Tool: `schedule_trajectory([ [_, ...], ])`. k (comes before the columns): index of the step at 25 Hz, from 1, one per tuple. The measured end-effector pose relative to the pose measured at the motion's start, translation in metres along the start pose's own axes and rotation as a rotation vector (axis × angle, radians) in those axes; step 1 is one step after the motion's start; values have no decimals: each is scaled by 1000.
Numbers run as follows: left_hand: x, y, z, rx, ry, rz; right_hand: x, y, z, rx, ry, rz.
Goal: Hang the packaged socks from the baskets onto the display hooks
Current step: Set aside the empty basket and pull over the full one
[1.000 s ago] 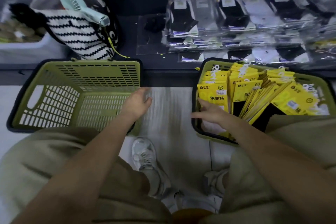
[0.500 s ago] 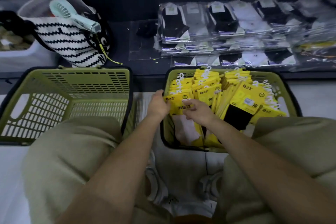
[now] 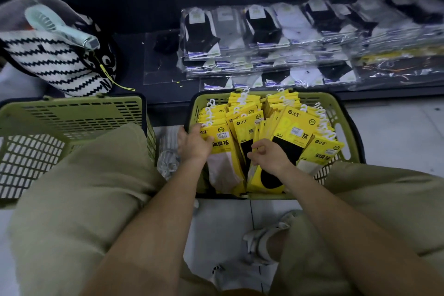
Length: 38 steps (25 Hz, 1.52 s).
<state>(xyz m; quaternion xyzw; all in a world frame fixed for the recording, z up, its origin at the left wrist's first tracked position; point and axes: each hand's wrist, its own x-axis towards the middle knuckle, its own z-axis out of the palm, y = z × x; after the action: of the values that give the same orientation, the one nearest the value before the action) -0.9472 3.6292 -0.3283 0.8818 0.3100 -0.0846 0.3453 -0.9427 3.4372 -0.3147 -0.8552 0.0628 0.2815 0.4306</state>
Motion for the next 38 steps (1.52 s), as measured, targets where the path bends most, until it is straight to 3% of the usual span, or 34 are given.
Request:
schedule_trajectory([
  [5, 3, -11, -5, -50, -13, 54, 13, 2, 2, -104, -42, -19],
  [12, 23, -24, -6, -315, 4, 57, 48, -28, 36, -118, -144, -180],
  [18, 45, -17, -12, -651, -40, 15, 46, -25, 54, -134, 7, -261],
  [26, 55, -43, -29, -201, -215, 222, 56, -40, 39, -129, -51, -170],
  [32, 81, -66, -60, -198, -134, 113, 47, -40, 23, 160, -104, -123],
  [36, 82, -77, -79, -140, -149, 105, 46, -64, 38, 240, -101, -222],
  [38, 81, -68, -89, -38, -51, 126, 48, -80, 41, 245, -103, -273],
])
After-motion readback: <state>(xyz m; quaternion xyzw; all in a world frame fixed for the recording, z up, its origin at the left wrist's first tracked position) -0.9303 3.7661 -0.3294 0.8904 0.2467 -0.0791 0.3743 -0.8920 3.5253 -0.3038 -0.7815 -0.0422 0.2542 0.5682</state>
